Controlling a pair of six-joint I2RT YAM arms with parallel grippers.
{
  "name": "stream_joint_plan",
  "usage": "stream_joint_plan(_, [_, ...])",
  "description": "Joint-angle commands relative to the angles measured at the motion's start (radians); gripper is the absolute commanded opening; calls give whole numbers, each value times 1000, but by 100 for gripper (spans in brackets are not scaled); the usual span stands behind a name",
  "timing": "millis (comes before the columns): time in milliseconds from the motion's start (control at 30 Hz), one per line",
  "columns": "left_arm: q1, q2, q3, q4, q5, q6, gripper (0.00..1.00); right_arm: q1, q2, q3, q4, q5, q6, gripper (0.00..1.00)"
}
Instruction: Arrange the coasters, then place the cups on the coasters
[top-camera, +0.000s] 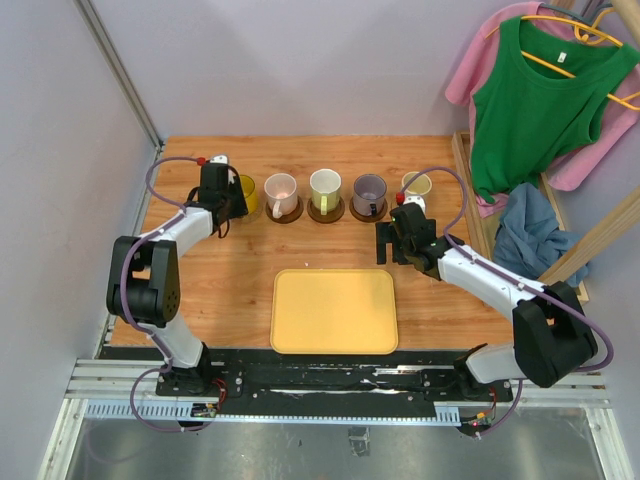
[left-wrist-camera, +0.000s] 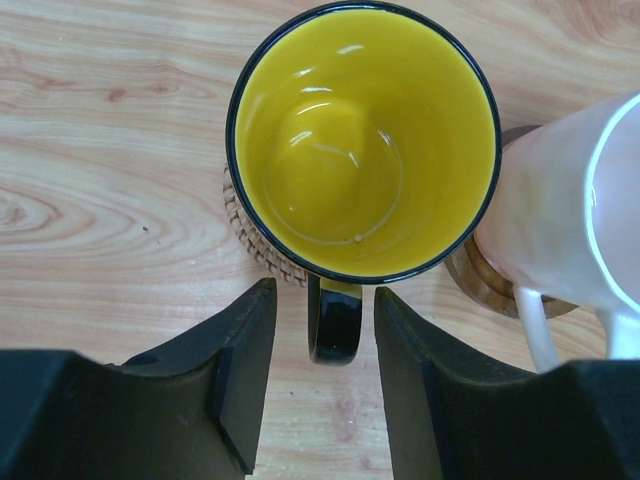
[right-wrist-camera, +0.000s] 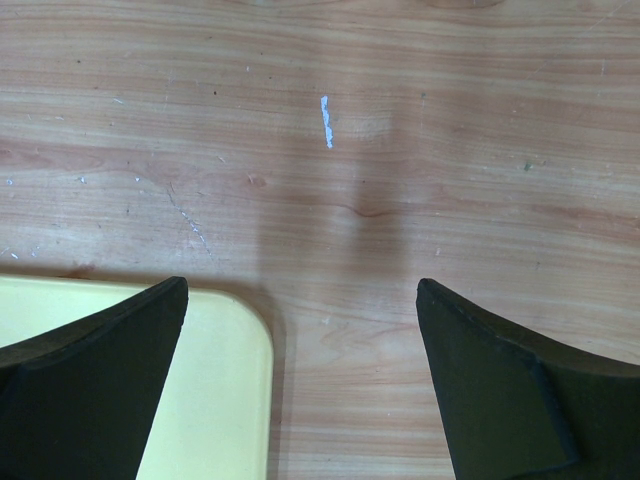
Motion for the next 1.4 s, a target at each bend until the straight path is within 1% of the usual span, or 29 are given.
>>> stream_joint_plan(0, [0,26,30,19,-14,18,47,-15,-8,13,-14,24,10,98])
stream_joint_plan(133, [0,35,30,17,-12,20,44,-14,-3,13,-14,22,11,98])
stream_joint_plan(433, [0,46,28,35,-14,30,23,-14,11,14,-10,18,14,98])
stream_joint_plan(467, [-1,46,27,40,-16,32,19,-14,10,12,-8,18,14,98])
stream_joint_plan(567, [-1,35,15,66,-17,42,10,-15,10,10,-8,18,14,98])
stream_joint_plan(633, [-1,18,1,95,-15,52,7,-14,12,9,-6,18,14,98])
stream_joint_plan(933, [-1,-89,-61,231,-25,118,1,-14,22,3,12,2,21,98])
stream_joint_plan(1167, [-1,-174,-129,322,2,148,1,-14,27,2,19,-6,23,98])
stream_joint_plan(1367, [-1,-200,-165,339,25,142,1,-14,28,5,20,-11,23,98])
